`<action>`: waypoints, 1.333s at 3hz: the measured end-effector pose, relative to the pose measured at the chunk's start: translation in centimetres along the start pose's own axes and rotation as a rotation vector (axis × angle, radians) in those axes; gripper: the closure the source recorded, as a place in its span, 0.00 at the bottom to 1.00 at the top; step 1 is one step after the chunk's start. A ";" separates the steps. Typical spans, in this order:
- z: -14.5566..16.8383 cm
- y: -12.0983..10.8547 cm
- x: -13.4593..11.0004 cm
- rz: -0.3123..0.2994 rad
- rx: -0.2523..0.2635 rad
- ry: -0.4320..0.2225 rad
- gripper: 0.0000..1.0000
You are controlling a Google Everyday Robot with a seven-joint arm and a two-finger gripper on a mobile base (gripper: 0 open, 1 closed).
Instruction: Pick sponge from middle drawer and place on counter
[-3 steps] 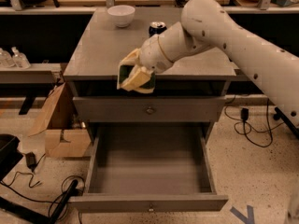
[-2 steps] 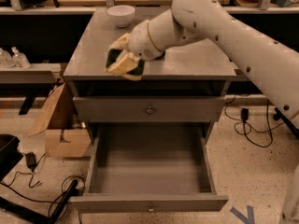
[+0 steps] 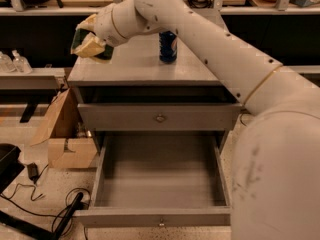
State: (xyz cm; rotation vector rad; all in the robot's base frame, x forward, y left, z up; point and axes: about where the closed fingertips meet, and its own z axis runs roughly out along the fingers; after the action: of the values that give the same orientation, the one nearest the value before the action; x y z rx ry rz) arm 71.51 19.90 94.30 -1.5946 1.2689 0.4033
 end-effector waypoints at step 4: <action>8.5 -6.4 8.6 -0.253 0.030 0.128 1.00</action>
Offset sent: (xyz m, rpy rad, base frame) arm 0.1092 0.0798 -0.0607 -0.0871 -0.2451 0.1818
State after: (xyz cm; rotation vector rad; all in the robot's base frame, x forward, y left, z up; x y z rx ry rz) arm 83.02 22.10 87.35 -1.7519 1.1429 0.1243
